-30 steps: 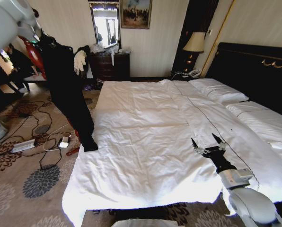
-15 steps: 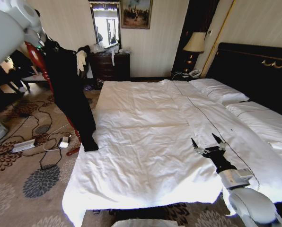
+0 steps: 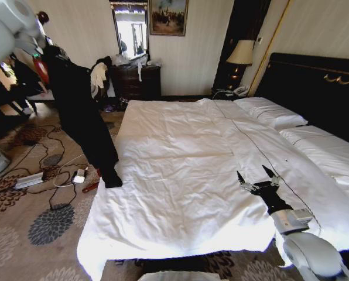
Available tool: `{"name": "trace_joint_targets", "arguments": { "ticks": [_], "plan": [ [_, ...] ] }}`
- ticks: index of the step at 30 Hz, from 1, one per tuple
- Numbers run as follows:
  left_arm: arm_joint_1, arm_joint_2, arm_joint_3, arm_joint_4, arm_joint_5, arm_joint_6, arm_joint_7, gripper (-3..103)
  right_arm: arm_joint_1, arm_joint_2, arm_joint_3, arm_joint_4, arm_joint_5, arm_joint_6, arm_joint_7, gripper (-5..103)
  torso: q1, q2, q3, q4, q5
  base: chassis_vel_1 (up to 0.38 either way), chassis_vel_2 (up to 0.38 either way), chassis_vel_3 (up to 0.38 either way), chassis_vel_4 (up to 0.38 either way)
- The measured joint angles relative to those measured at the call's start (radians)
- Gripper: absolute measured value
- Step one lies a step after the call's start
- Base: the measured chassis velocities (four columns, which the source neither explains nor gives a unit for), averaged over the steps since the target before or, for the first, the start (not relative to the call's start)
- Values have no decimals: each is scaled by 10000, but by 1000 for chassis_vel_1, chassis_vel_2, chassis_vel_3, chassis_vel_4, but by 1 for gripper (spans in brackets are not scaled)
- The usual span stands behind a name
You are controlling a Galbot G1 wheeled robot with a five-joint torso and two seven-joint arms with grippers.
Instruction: Pick up the clothes from the bed and hang them on the clothes hanger.
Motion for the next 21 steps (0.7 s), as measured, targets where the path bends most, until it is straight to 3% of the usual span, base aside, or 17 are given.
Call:
{"name": "trace_joint_targets", "arguments": {
  "ticks": [3,10,13,18,21],
  "plan": [
    [-95,-607,-95,-822,383,5,-48,98,0,-1,-1,0,0,0,0,100,0,0,1,3,-4,0,0,0,0],
    [-366,-1545,-425,-2392,790,-300,211,100,0,0,0,0,0,0,0,100,0,1,0,0,1,0,0,0,0],
    [-403,-2445,-622,-4206,1296,-778,871,100,1,-1,0,0,0,0,0,100,0,0,0,-2,1,0,0,0,0],
    [-409,-3308,-601,-5340,1791,-1286,1560,100,1,0,0,1,0,1,0,100,0,0,0,1,0,0,0,0,0],
    [-509,-4388,-287,-6315,2558,-2010,2615,100,1,-1,0,1,0,0,0,100,0,1,1,3,-5,0,0,0,0]
  ]
}}
